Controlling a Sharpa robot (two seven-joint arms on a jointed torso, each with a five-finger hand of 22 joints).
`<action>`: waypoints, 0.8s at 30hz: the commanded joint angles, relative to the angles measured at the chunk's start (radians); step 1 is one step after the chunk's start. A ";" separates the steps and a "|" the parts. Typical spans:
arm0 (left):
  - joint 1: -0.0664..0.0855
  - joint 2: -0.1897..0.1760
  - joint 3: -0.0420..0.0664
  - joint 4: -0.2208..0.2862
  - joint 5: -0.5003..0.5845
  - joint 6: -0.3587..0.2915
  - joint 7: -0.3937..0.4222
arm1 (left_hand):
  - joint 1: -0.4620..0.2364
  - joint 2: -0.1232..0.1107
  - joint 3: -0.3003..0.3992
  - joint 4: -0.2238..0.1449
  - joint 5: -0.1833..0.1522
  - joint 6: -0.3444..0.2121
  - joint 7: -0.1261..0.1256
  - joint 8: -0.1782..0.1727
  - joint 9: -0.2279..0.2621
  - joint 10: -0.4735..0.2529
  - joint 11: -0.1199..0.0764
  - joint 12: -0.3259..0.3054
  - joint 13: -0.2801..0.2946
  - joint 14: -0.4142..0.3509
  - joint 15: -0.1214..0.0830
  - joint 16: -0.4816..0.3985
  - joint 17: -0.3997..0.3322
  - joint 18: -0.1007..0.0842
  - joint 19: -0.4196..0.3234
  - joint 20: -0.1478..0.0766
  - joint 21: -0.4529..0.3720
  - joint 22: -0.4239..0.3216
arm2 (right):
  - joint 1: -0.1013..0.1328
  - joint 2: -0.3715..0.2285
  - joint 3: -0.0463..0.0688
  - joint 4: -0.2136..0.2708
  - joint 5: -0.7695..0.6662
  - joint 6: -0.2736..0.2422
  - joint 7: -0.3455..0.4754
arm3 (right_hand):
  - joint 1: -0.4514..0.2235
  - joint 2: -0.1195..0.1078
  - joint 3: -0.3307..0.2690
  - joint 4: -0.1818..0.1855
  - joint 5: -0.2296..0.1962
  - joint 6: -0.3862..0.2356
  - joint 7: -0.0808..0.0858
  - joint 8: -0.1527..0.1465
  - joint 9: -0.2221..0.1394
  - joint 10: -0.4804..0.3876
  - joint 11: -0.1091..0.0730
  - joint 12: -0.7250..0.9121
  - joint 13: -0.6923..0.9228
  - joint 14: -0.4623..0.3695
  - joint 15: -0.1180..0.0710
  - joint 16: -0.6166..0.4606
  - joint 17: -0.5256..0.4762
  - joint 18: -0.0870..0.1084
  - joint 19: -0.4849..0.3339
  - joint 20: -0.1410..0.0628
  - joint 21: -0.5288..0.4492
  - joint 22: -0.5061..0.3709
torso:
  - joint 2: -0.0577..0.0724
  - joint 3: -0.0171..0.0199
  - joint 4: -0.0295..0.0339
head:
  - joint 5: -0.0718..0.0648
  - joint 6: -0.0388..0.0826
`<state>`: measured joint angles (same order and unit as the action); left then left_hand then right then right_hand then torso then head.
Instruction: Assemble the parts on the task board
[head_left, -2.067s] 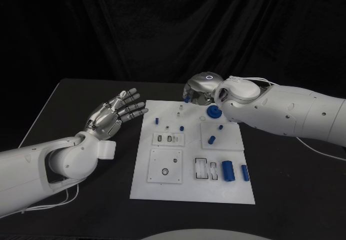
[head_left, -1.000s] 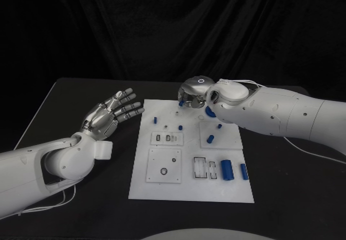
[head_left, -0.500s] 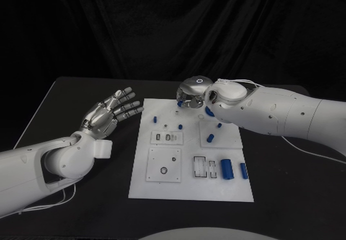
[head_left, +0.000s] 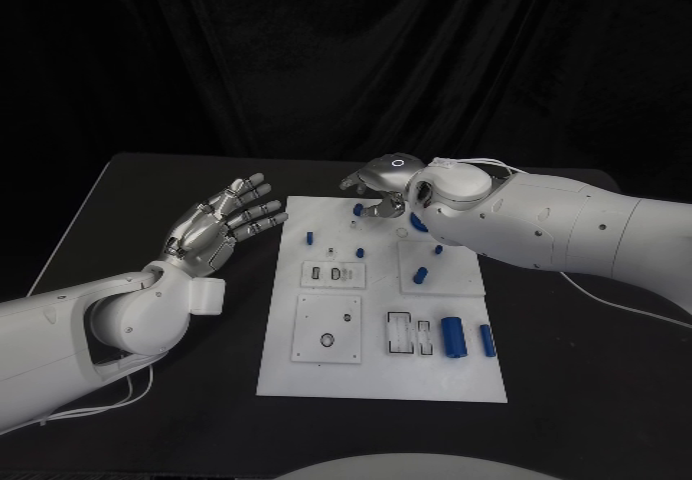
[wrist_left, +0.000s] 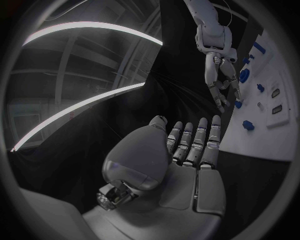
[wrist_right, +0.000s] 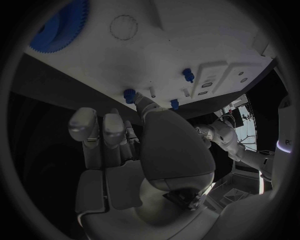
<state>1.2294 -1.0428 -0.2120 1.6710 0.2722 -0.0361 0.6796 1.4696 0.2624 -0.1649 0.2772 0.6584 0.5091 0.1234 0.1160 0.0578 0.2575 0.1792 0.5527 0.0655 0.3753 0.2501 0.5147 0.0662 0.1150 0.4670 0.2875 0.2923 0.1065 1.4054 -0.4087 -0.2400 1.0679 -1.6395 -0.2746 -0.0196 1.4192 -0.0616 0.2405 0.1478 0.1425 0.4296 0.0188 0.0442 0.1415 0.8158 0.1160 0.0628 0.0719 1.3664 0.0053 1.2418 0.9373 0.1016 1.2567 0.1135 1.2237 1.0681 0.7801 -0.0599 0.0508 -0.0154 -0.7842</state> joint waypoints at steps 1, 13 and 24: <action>0.002 0.002 0.001 0.001 0.007 0.015 0.023 | 0.013 -0.001 0.008 -0.001 0.003 -0.004 0.001 -0.001 0.000 -0.003 0.001 -0.005 0.000 -0.003 0.006 0.004 -0.001 -0.013 -0.006 0.001 0.003 -0.002 | -0.002 0.000 0.001 -0.002 -0.007 0.012 -0.017 | -0.009 0.006 -0.014 -0.007 -0.006 -0.075 -0.010 -0.005 -0.030 -0.035 -0.001 -0.002 0.004 -0.010 0.000 -0.007 -0.009 0.017 -0.010 0.000 -0.012 -0.009 | -0.001 -0.0001 0.0004 | 0.001 0.001; 0.001 -0.012 0.001 0.004 0.007 0.013 0.019 | 0.013 -0.001 0.008 -0.001 0.004 -0.003 0.002 -0.001 0.000 -0.004 0.001 -0.005 0.000 -0.004 0.006 0.004 -0.001 -0.013 -0.006 0.001 0.003 -0.002 | 0.027 -0.091 0.003 0.071 -0.006 -0.111 0.003 | 0.006 0.032 -0.032 -0.035 0.025 0.091 0.020 0.021 -0.013 0.029 -0.006 0.015 0.045 -0.004 -0.005 0.001 0.003 0.015 0.004 -0.004 -0.011 0.014 | 0.000 0.0003 0.0024 | -0.003 0.010; 0.001 -0.021 0.001 0.009 0.009 0.014 0.014 | 0.014 -0.001 0.011 -0.001 0.004 0.002 0.003 0.001 0.000 -0.003 0.001 -0.001 0.000 -0.004 0.007 0.004 -0.001 -0.013 -0.007 0.001 0.003 -0.002 | 0.104 -0.370 0.002 0.305 0.092 -0.082 -0.034 | 0.026 0.037 0.007 -0.031 0.065 0.402 0.072 0.079 0.027 0.139 -0.007 0.023 0.089 -0.059 -0.004 -0.095 -0.129 0.031 -0.048 -0.004 -0.088 -0.051 | -0.005 -0.0008 -0.0048 | 0.005 0.006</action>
<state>1.2294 -1.0643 -0.2121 1.6764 0.2751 -0.0348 0.6793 1.4736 0.2584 -0.1593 0.2772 0.6584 0.5091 0.1234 0.1160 0.0577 0.2575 0.1792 0.5526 0.0655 0.3718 0.2537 0.5147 0.0662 0.1151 0.4670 0.2876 0.2922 0.1057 1.5075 -0.7671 -0.2366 1.3577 -1.5938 -0.3609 -0.0223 1.4355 -0.0245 0.2434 0.1162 0.2039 0.8232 0.0896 0.1207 0.1668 0.9489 0.1090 0.0861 0.1603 1.3145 -0.0003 1.1577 0.8233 0.1259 1.2171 0.1094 1.1448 1.0268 0.7776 -0.0595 0.0498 -0.0124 -0.7812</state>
